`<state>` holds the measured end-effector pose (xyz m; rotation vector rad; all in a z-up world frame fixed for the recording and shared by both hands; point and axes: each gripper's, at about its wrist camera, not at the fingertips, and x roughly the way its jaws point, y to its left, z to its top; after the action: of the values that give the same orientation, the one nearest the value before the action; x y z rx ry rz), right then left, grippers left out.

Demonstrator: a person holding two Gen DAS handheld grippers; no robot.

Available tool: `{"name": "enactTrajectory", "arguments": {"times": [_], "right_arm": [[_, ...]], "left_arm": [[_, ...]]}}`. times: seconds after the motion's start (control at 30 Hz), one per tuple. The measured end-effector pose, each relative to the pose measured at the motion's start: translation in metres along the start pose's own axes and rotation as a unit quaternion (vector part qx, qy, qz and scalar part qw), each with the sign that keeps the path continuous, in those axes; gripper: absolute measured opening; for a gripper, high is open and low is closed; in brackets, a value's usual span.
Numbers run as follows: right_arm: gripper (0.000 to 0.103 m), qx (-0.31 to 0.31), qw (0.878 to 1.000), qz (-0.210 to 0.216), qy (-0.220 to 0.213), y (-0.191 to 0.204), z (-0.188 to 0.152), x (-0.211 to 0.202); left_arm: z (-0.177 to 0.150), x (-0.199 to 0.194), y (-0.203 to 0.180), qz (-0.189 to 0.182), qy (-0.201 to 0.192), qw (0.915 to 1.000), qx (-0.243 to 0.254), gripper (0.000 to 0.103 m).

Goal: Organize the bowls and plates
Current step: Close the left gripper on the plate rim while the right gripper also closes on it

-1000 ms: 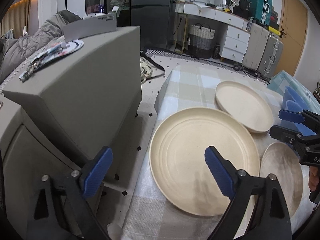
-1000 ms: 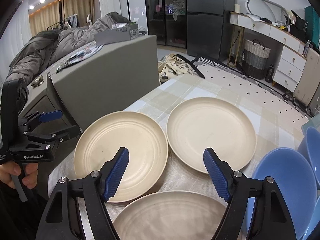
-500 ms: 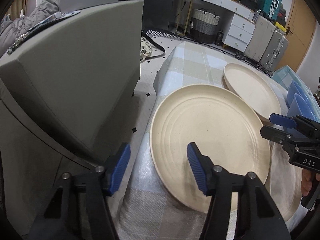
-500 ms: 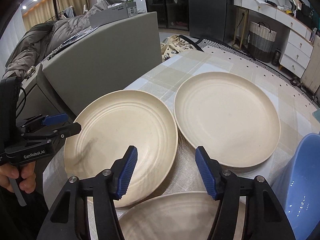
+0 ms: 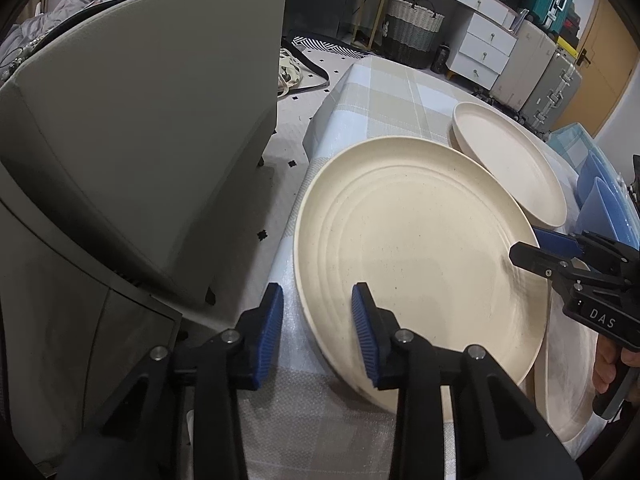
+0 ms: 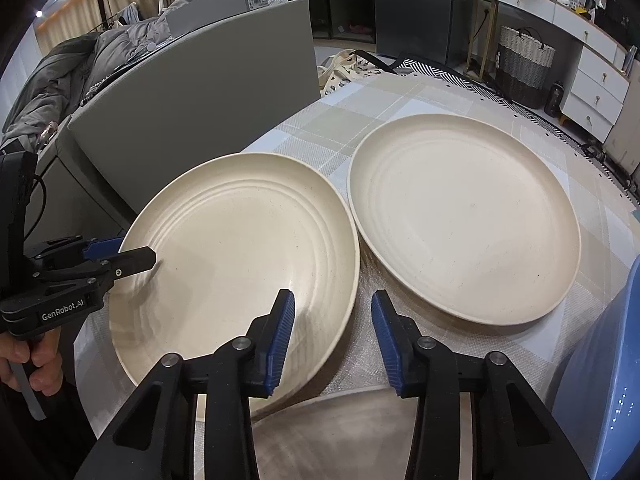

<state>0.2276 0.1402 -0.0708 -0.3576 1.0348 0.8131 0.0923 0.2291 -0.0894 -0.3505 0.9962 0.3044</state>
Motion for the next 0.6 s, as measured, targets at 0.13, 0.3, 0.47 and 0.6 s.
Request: {"name": "enactTrajectory", "arguments": {"times": [0.13,0.3,0.47,0.6], "right_arm": [[0.034,-0.002,1.0,-0.004,0.004,0.0006,-0.0011,0.0037],[0.027,-0.008,1.0,-0.006,0.004,0.0021,-0.0023,0.0044],[0.02,-0.015,1.0,-0.012,0.004,0.0048,-0.0031,0.0058],[0.018,-0.018,1.0,-0.015,0.002,0.005,-0.0035,0.0045]], "left_arm": [[0.0,-0.0005,0.0019,0.002,0.004,1.0,-0.001,0.028],[0.0004,-0.0009,0.0001,-0.004,0.005,1.0,0.004,0.019],[0.0011,-0.0013,-0.0018,-0.003,0.004,1.0,0.008,0.017],[0.0022,-0.0007,-0.002,-0.002,0.004,1.0,0.009,0.016]]}}
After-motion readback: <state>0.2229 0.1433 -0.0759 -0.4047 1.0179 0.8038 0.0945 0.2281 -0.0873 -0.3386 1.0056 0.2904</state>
